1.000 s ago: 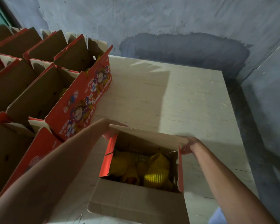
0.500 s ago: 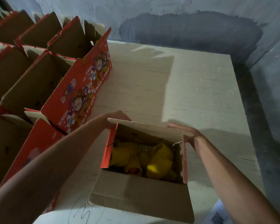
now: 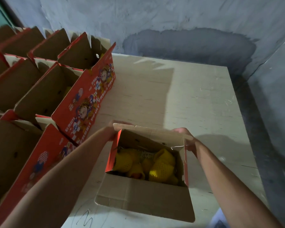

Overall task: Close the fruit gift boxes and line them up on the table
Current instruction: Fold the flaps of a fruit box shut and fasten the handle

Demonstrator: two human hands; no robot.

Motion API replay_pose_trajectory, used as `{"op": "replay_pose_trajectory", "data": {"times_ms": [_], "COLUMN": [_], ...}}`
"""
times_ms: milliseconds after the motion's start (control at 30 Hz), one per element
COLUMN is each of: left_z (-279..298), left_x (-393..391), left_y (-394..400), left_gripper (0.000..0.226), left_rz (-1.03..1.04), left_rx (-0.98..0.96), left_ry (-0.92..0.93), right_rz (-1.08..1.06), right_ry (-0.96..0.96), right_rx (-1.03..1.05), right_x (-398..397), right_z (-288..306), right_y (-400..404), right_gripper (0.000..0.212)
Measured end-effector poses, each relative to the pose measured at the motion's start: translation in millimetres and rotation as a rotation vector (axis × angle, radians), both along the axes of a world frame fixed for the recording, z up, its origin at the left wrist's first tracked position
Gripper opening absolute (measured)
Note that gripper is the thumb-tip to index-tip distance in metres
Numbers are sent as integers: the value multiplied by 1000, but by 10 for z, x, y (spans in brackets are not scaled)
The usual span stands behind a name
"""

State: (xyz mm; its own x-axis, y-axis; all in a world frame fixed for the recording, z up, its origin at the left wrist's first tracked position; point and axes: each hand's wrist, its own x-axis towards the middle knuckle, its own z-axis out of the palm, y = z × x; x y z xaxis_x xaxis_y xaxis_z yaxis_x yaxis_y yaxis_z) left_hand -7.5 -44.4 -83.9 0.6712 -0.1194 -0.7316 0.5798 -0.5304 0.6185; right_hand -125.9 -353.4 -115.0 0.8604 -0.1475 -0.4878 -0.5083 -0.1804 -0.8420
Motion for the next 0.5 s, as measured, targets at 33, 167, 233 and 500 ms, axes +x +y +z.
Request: {"op": "replay_pose_trajectory", "data": {"times_ms": [33,167,233,500], "left_z": [42,108,117,107], "left_x": [-20,-208,-427,-1117], "left_y": [15,151,204,172], "left_gripper": [27,23,34,30], "left_rz": [72,353,370,74], "left_rx": [-74,-333,-356,-246], "left_ry": [-32,-248,-350,-756], "right_rz": [-65,-392,-532,-503], "right_ry": [-19,-126,-206,-329], "right_rx": [-45,23,89,-136], "right_x": [-26,-353,-569,-1144], "right_z": [26,157,206,267], "right_y": [5,94,196,817], "right_gripper": [18,19,20,22]}}
